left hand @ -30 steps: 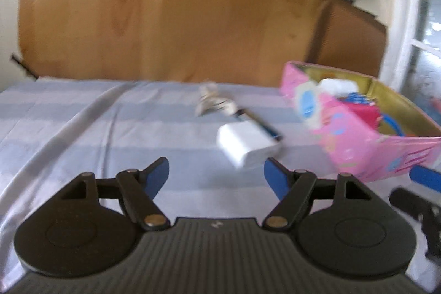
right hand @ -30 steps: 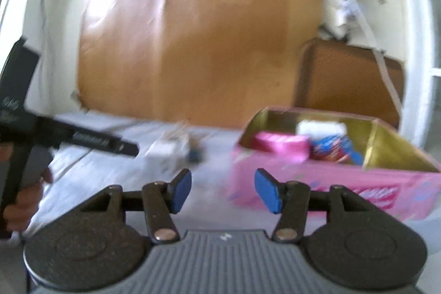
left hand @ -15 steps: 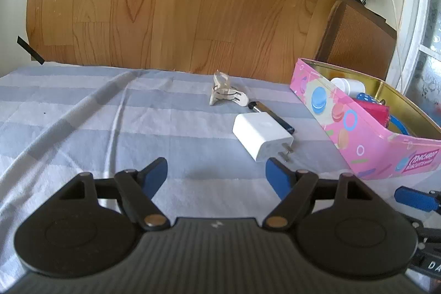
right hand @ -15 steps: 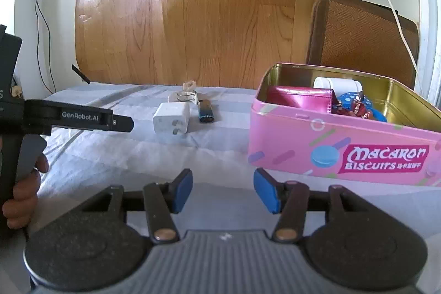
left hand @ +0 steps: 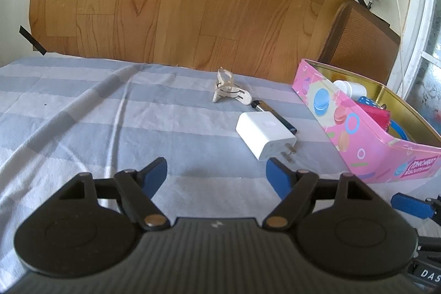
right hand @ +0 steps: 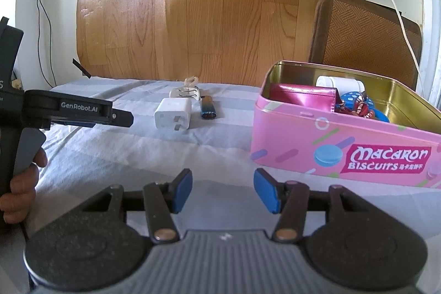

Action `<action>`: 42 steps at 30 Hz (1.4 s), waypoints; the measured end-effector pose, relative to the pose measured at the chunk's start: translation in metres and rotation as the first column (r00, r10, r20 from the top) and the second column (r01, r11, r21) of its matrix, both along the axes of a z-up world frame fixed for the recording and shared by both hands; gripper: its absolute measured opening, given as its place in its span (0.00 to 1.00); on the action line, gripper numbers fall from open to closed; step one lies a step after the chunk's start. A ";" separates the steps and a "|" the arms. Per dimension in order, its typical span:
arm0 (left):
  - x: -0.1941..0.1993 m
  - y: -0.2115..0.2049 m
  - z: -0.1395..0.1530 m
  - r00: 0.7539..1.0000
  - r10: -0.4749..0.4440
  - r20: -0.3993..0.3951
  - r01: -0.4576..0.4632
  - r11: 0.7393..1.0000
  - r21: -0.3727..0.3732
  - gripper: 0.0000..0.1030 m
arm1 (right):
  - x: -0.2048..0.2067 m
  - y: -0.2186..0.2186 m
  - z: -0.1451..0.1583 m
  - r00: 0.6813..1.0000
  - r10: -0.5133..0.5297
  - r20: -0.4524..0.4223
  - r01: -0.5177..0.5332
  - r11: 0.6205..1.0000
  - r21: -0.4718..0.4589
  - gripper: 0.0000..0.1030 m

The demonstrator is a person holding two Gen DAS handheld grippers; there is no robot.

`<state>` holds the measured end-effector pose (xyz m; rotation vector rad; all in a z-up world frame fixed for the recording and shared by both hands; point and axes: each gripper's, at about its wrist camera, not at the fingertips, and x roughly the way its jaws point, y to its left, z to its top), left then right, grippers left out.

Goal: Organize rigid objects

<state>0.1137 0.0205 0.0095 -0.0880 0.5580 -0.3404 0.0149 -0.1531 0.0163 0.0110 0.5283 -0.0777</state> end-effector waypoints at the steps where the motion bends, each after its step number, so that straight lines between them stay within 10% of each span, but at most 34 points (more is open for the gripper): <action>1: 0.000 0.000 0.000 1.000 -0.001 0.000 0.001 1.000 0.000 0.78 | 0.000 0.000 0.000 1.000 0.001 -0.001 -0.001 1.000 0.000 0.50; 42: 0.015 0.036 -0.001 0.982 0.172 -0.075 -0.176 0.983 -0.052 0.78 | 0.067 0.036 0.008 0.989 0.144 -0.046 -0.147 0.986 -0.077 0.50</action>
